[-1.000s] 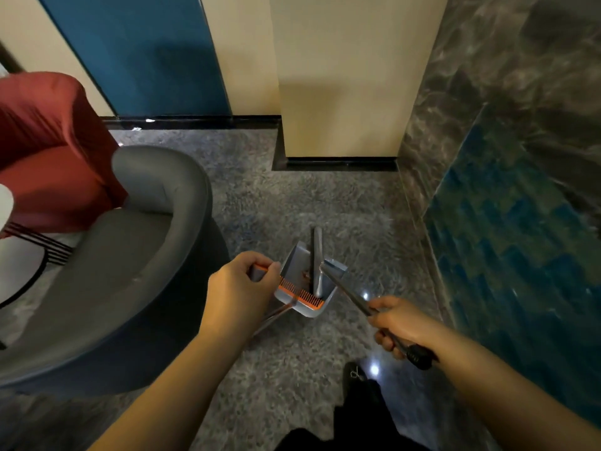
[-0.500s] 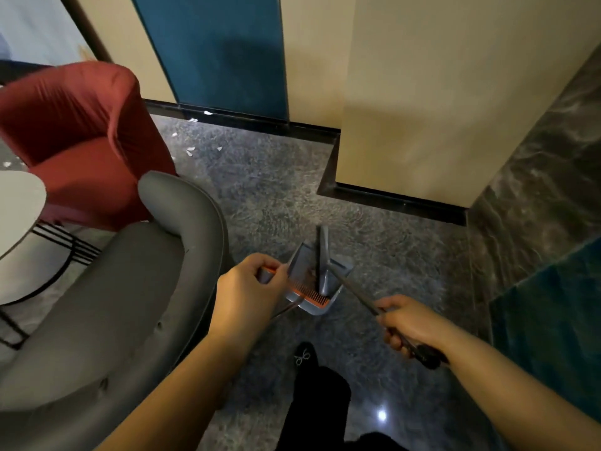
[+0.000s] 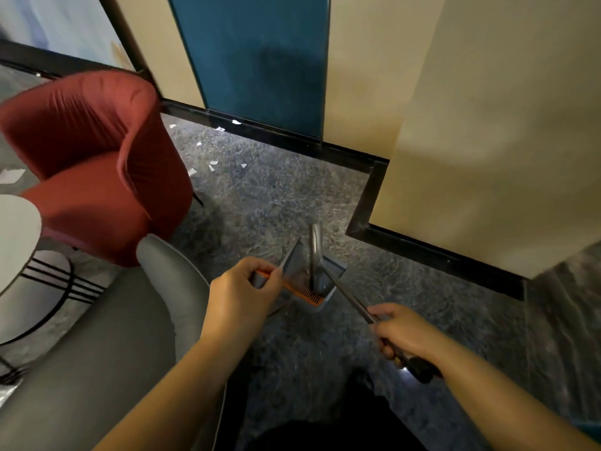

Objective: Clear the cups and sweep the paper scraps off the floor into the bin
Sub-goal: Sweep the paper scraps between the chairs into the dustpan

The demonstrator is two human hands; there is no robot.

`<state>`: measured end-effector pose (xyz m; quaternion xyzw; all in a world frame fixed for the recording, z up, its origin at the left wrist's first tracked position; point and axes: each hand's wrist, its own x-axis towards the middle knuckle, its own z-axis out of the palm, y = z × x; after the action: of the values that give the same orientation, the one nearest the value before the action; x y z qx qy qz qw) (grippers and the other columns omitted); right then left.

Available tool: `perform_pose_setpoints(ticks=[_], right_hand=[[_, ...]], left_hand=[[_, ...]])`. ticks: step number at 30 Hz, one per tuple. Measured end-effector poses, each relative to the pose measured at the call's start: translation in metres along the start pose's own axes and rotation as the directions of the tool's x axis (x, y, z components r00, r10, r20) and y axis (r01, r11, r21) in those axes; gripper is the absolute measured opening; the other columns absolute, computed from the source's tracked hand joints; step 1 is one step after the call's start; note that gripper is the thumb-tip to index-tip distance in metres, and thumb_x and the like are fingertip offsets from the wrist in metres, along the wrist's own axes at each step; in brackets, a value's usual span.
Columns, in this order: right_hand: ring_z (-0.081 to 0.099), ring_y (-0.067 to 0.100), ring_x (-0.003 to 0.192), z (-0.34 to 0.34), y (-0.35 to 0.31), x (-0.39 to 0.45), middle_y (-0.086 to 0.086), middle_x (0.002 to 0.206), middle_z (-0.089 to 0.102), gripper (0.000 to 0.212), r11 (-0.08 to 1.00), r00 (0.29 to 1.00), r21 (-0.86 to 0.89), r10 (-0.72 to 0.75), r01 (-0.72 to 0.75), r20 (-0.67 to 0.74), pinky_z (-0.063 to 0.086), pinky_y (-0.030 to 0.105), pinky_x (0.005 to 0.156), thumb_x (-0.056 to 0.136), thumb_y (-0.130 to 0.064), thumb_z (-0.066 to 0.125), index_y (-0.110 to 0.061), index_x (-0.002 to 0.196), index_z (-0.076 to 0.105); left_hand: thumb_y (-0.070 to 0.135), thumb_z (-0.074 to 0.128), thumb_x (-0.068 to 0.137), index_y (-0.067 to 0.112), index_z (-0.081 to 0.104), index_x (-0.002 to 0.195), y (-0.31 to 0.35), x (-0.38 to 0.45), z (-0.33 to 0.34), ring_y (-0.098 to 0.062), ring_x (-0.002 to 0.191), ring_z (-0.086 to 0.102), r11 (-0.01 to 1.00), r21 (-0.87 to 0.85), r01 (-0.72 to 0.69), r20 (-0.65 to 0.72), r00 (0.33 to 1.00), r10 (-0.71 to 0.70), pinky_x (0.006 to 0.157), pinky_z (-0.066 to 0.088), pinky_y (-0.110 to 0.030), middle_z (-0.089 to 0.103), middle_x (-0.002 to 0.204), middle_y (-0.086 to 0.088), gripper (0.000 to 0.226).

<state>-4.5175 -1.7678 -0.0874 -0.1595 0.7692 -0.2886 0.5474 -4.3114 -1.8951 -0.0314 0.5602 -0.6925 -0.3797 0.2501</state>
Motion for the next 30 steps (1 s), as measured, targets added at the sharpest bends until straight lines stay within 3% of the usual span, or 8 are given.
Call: perform_pose_setpoints(ticks=[3, 6, 8, 13, 19, 30], right_hand=[[0.042, 0.011, 0.031, -0.014, -0.05, 0.051, 0.012, 0.054, 0.048, 0.039, 1.0, 1.0, -0.012, -0.006, 0.007, 0.031, 0.031, 0.014, 0.032, 0.095, 0.0, 0.049, -0.01, 0.132, 0.045], [0.043, 0.012, 0.035, -0.029, -0.101, 0.11, 0.013, 0.058, 0.05, 0.038, 0.999, 0.998, -0.052, -0.014, 0.017, 0.065, 0.032, 0.015, 0.033, 0.095, -0.002, 0.05, -0.012, 0.131, 0.047], [0.044, 0.012, 0.037, -0.038, -0.135, 0.149, 0.012, 0.059, 0.05, 0.037, 0.996, 0.994, -0.092, -0.013, 0.022, 0.106, 0.032, 0.015, 0.033, 0.095, -0.003, 0.05, -0.013, 0.131, 0.046], [0.047, 0.013, 0.041, -0.058, -0.229, 0.228, 0.01, 0.059, 0.052, 0.042, 0.978, 0.981, -0.204, -0.001, 0.041, 0.192, 0.034, 0.018, 0.036, 0.096, -0.006, 0.051, -0.015, 0.136, 0.042], [0.046, 0.012, 0.041, -0.059, -0.334, 0.296, 0.01, 0.061, 0.052, 0.046, 0.955, 0.965, -0.283, -0.011, 0.088, 0.261, 0.035, 0.019, 0.035, 0.097, -0.006, 0.048, -0.015, 0.141, 0.037], [0.044, 0.011, 0.035, -0.024, -0.517, 0.453, 0.012, 0.059, 0.052, 0.045, 0.96, 0.951, -0.268, 0.001, 0.086, 0.308, 0.031, 0.018, 0.036, 0.097, -0.005, 0.049, -0.013, 0.14, 0.039]], left_hand=[[0.033, 0.071, 0.086, 0.027, 0.068, 0.074, 0.005, 0.057, 0.008, -0.013, 0.061, 0.06, 0.998, -0.035, 0.049, -0.048, 0.998, -0.051, 0.058, 0.054, -0.036, 0.065, 0.064, 0.002, 0.014], [0.031, 0.072, 0.085, 0.026, 0.068, 0.074, 0.011, 0.119, 0.02, -0.005, 0.066, 0.061, 0.996, -0.021, 0.087, -0.101, 0.991, -0.089, 0.052, 0.046, -0.015, 0.065, 0.064, 0.006, 0.012], [0.029, 0.072, 0.086, 0.025, 0.069, 0.075, 0.02, 0.159, 0.028, 0.0, 0.064, 0.059, 0.994, -0.017, 0.108, -0.135, 0.985, -0.109, 0.05, 0.042, -0.01, 0.064, 0.063, 0.008, 0.012], [0.03, 0.072, 0.086, 0.024, 0.069, 0.076, 0.045, 0.253, 0.037, 0.003, 0.06, 0.058, 0.984, -0.021, 0.174, -0.218, 0.96, -0.175, 0.049, 0.039, -0.012, 0.062, 0.061, 0.009, 0.012], [0.029, 0.072, 0.085, 0.026, 0.068, 0.072, 0.057, 0.343, 0.027, -0.004, 0.047, 0.052, 0.97, -0.102, 0.22, -0.277, 0.931, -0.24, 0.043, 0.039, -0.016, 0.063, 0.059, 0.003, 0.014], [0.031, 0.071, 0.086, 0.029, 0.068, 0.075, 0.043, 0.581, -0.005, -0.011, 0.053, 0.059, 0.97, -0.051, 0.239, -0.322, 0.915, -0.243, 0.055, 0.047, -0.029, 0.063, 0.057, 0.008, 0.012]])
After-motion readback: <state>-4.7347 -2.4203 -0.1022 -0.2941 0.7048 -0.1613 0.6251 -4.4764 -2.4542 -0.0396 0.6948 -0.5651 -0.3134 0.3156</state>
